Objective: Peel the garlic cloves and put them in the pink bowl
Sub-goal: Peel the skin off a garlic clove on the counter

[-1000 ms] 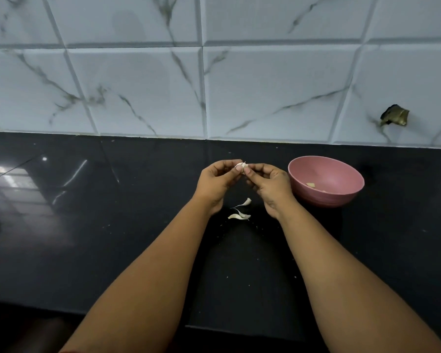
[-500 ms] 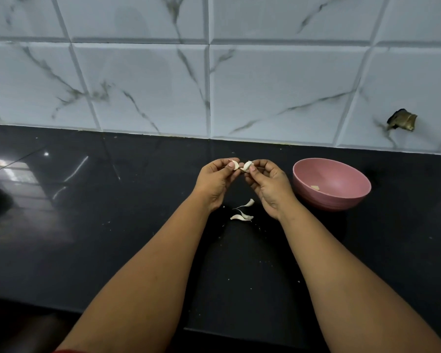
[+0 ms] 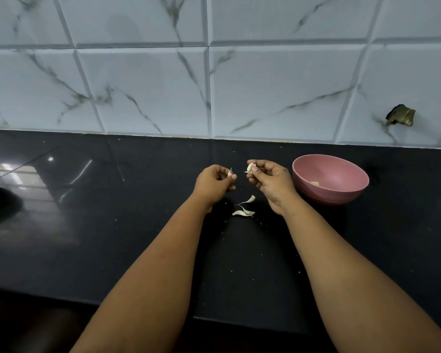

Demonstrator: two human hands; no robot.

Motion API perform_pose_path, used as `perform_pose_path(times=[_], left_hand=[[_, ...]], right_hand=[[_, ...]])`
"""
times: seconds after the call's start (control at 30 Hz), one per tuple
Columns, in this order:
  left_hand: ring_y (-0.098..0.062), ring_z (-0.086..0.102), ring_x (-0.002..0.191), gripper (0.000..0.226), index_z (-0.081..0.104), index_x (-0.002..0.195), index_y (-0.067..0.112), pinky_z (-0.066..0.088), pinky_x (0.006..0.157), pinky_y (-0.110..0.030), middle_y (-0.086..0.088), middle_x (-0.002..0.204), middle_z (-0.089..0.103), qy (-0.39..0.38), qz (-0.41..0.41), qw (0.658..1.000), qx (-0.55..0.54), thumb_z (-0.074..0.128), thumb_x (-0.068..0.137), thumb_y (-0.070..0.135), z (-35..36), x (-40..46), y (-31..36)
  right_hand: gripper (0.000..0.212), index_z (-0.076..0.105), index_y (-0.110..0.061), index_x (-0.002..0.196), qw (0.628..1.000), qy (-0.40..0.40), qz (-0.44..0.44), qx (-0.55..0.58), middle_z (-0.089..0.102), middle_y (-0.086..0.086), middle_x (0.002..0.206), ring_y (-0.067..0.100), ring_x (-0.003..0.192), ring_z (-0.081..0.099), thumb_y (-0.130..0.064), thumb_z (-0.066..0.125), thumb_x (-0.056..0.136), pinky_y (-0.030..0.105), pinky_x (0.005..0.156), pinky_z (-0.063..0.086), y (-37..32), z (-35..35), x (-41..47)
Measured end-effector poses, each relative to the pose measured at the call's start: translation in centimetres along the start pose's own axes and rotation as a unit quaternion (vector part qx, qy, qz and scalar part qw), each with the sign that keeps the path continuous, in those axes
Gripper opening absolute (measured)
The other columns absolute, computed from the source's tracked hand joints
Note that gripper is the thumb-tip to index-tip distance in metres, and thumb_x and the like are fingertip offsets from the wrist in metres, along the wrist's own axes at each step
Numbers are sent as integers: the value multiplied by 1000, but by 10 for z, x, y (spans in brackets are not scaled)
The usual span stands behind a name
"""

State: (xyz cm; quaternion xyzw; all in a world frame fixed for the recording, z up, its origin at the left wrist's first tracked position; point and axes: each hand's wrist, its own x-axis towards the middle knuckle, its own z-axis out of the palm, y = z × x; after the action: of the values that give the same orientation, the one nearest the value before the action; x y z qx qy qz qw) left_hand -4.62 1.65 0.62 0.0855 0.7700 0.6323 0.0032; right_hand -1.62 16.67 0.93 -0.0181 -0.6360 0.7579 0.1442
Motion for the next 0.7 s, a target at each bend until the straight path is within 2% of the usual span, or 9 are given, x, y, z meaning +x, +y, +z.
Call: perform_pose_path(times=[0.13,0.23,0.27,0.3,0.37,0.43,0.5,0.63,0.7], left_hand=[[-14,66,87,19,65,95,17,51,79,-27,0,91,69,3,52,967,250,76,85,28,0,0,-3],[-18,58,113,44,64,123,20,46,94,-32,-1,117,65,37,83,942,323,65,90,48,0,0,-1],[-19,56,116,46,63,127,21,45,96,-34,-2,121,62,60,101,938,326,60,92,51,0,0,1],[-18,59,110,44,65,125,22,47,95,-33,-1,117,63,82,128,939,309,58,93,51,0,-1,3],[-7,64,87,33,72,110,20,50,81,-25,7,97,68,109,169,955,220,65,91,46,3,-4,7],[-3,65,74,22,75,93,20,51,70,-18,10,80,70,102,166,973,128,74,85,40,11,-7,8],[-8,69,73,17,75,86,18,56,69,-20,6,75,72,88,137,985,63,81,80,34,18,-8,5],[-22,73,82,6,74,83,13,59,80,-33,-8,81,75,53,76,991,-92,78,83,18,22,-5,2],[-21,72,83,3,73,86,9,58,80,-29,-12,85,75,35,50,987,-150,73,88,11,23,-5,4]], right_hand=[[16,69,-9,103,1000,-2,-4,-9,68,3,83,7,74,65,-1,61,92,15,70,53,0,2,-1],[18,68,-5,107,1000,8,-2,-11,68,4,86,7,75,65,1,60,92,14,69,54,1,2,-1],[19,67,-2,109,1000,12,0,-11,68,4,87,7,76,65,2,58,93,14,69,54,0,2,0],[20,66,0,112,1000,13,2,-10,68,5,88,8,77,65,2,56,94,14,69,54,0,2,0],[21,66,3,113,1000,6,0,-14,69,5,91,9,80,66,1,56,94,14,69,54,-1,4,-1],[22,66,3,113,1000,-8,-4,-15,70,7,96,8,84,67,-1,59,93,15,71,54,-1,6,-3],[22,67,1,113,1000,-15,-7,-14,70,9,100,8,86,68,-1,60,92,15,72,54,-2,7,-4],[21,67,0,113,999,-18,-16,-29,71,4,94,7,80,66,0,59,93,14,72,54,-3,4,-3],[21,68,-1,111,1000,-18,-7,-20,72,5,94,10,80,65,1,57,94,15,72,54,-2,1,-2]])
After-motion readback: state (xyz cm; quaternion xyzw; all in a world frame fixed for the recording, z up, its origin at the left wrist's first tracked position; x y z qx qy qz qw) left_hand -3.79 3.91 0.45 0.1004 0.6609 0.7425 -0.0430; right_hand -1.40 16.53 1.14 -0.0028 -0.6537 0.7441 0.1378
